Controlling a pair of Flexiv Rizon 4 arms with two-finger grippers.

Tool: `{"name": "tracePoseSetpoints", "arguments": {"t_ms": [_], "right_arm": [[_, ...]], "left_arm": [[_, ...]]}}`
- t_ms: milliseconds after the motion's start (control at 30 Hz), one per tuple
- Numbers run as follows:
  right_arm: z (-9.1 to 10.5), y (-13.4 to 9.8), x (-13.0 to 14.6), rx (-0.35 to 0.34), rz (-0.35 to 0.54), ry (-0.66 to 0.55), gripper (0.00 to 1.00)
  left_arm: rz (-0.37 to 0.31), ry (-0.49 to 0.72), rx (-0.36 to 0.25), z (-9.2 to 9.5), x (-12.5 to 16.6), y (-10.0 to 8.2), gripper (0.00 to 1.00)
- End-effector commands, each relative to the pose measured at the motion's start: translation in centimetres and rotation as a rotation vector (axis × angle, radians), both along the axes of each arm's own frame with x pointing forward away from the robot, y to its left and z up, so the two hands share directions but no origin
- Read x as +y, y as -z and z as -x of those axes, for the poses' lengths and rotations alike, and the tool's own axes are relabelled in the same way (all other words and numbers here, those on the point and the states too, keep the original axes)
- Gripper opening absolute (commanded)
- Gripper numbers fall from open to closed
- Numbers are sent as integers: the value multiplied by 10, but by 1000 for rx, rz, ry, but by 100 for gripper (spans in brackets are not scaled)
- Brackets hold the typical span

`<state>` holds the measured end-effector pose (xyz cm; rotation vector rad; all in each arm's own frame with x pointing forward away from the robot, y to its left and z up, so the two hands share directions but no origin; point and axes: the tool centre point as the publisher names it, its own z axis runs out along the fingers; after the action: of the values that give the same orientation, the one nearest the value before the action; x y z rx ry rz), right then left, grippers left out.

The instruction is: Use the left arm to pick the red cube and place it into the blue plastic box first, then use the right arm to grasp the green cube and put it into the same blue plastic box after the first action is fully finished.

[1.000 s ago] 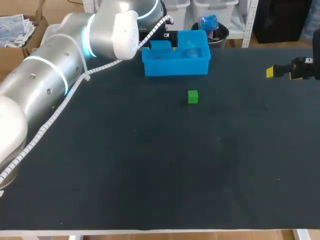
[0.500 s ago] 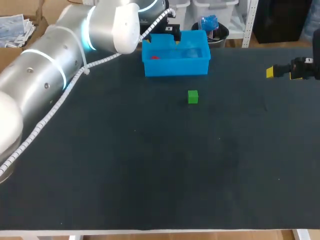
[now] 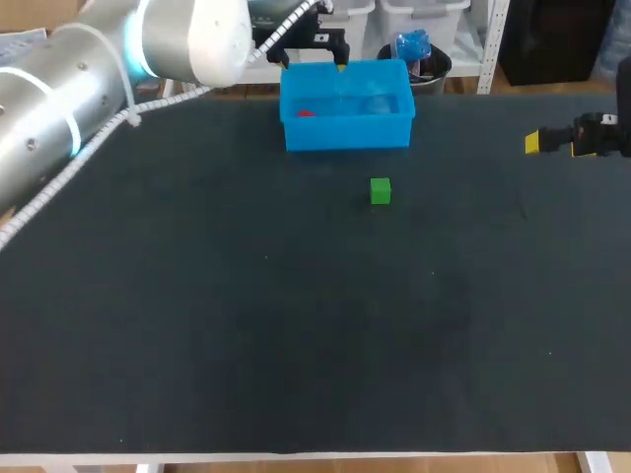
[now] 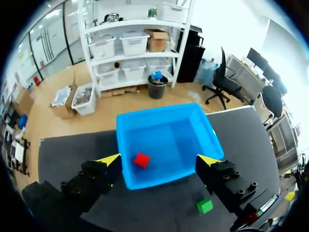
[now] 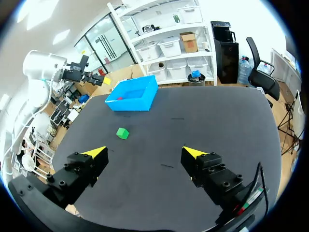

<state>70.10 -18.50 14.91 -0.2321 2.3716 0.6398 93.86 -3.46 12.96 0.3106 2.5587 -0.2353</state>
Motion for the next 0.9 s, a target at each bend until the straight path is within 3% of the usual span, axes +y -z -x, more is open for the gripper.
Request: {"name": "tracePoseSetpoints", "arguments": {"t_ms": [33, 567, 900], "right_arm": [[0, 0, 0, 0, 0, -1, 100], [0, 0, 0, 0, 0, -1, 100], [0, 0, 0, 0, 0, -1, 100]], "left_arm": [[52, 11, -122, 82, 39, -15, 100], [82, 90, -236, 183, 81, -10, 100], [82, 122, -242, 232, 115, 11, 100]]}}
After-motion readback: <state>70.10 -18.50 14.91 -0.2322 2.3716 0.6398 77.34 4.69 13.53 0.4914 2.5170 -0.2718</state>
